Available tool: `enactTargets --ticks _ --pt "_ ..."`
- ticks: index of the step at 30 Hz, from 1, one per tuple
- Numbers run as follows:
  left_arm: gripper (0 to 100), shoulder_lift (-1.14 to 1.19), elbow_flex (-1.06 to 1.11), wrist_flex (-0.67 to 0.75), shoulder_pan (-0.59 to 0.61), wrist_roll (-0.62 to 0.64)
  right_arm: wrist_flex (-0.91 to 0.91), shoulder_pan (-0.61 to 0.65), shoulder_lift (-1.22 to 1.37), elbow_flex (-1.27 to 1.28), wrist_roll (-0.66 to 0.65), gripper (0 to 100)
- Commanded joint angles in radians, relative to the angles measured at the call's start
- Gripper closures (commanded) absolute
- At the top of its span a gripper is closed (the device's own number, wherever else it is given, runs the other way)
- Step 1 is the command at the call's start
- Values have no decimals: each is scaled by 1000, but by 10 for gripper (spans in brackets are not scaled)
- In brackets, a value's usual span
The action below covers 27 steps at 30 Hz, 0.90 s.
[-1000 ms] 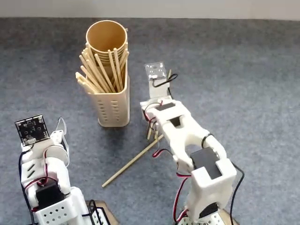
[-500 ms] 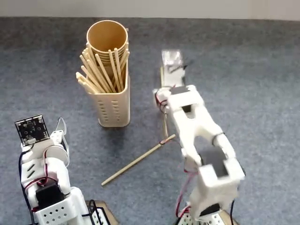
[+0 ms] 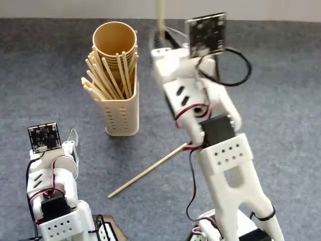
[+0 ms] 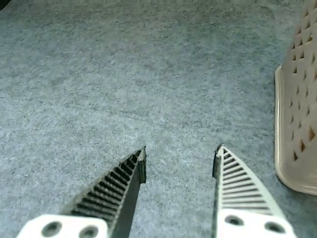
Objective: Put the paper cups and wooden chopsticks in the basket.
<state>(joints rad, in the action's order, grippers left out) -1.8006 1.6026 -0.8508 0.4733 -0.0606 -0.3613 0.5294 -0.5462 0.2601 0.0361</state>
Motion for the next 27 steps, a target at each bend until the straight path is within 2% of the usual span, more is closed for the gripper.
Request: enactTargets --ticks 1,6,14,22,25,27 --pt "762 -12 -4 3 -16 -9 136 97 2 -10 -11 993" --pt "762 -12 -2 3 -15 -9 348 173 114 76 -44 993" --pt "762 -12 2 3 -15 -11 506 183 214 159 -66 993" --pt "762 -12 30 38 -16 -11 512 182 240 294 -74 992" --pt "762 -12 31 38 -18 -11 509 185 196 314 -158 981" --pt "762 -12 33 38 -38 -11 479 189 151 332 -198 930"
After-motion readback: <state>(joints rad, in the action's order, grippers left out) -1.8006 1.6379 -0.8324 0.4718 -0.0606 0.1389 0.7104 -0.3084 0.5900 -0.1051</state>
